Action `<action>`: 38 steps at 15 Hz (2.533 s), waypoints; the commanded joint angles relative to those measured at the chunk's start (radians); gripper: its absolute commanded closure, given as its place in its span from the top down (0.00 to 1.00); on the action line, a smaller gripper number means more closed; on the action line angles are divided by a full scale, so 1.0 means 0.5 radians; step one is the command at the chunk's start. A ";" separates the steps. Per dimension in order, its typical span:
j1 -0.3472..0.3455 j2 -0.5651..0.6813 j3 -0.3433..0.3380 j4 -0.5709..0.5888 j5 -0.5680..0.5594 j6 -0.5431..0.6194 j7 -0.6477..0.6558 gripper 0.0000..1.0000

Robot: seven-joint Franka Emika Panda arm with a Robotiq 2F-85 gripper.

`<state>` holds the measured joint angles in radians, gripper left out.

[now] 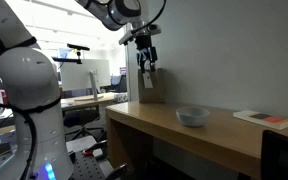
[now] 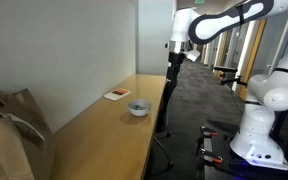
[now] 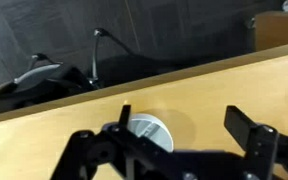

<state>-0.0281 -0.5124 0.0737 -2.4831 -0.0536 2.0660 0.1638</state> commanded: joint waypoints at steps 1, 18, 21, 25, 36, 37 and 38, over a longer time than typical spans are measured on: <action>0.012 0.001 -0.011 0.005 -0.006 -0.006 0.004 1.00; -0.157 0.664 -0.123 0.296 0.081 0.637 0.405 1.00; -0.148 1.004 -0.180 0.518 0.146 0.664 0.439 1.00; -0.118 1.376 -0.217 0.804 0.234 0.674 0.472 1.00; -0.134 2.077 -0.276 1.314 0.479 0.718 0.422 1.00; -0.135 2.118 -0.275 1.350 0.494 0.710 0.423 0.98; -0.135 2.147 -0.276 1.376 0.508 0.706 0.426 0.92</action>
<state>-0.1048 0.5209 -0.0526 -1.8485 0.1620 2.4427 0.3796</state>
